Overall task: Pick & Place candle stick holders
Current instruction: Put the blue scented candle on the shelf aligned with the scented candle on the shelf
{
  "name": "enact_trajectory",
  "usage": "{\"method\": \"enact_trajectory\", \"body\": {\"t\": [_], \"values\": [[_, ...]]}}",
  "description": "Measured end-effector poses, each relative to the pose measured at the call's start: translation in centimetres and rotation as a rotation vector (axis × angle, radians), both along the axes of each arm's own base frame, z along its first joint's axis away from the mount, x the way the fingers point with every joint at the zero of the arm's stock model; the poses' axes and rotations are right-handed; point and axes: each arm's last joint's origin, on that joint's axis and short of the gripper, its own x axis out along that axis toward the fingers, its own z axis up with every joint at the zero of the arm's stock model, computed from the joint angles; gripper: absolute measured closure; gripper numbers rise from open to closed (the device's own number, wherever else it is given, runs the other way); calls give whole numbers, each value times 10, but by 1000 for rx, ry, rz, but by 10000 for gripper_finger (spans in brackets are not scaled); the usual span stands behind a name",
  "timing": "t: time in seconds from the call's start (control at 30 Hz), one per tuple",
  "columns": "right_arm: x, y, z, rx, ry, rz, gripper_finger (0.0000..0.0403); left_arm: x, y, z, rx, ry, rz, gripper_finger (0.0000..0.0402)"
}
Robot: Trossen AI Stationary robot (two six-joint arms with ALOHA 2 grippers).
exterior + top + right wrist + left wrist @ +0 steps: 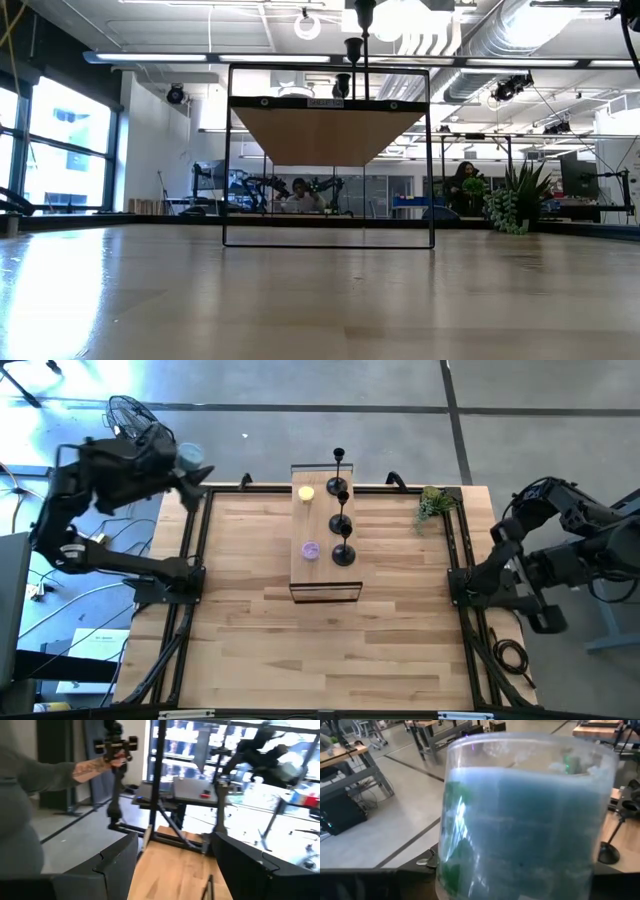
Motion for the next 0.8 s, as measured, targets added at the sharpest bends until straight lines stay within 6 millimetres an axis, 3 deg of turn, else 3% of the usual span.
{"method": "enact_trajectory", "body": {"t": [0.2, 0.47, 0.8], "values": [[1, -2, 0, -12, -10, -68, 151, -28, -8, -17, 17, -45, -8, 204], [1, -4, 0, -35, -23, -135, 151, -44, -14, -82, 97, -232, -67, 204], [-3, -14, 4, -40, -46, -177, 151, -8, -7, -172, 148, -372, -191, 204]]}}
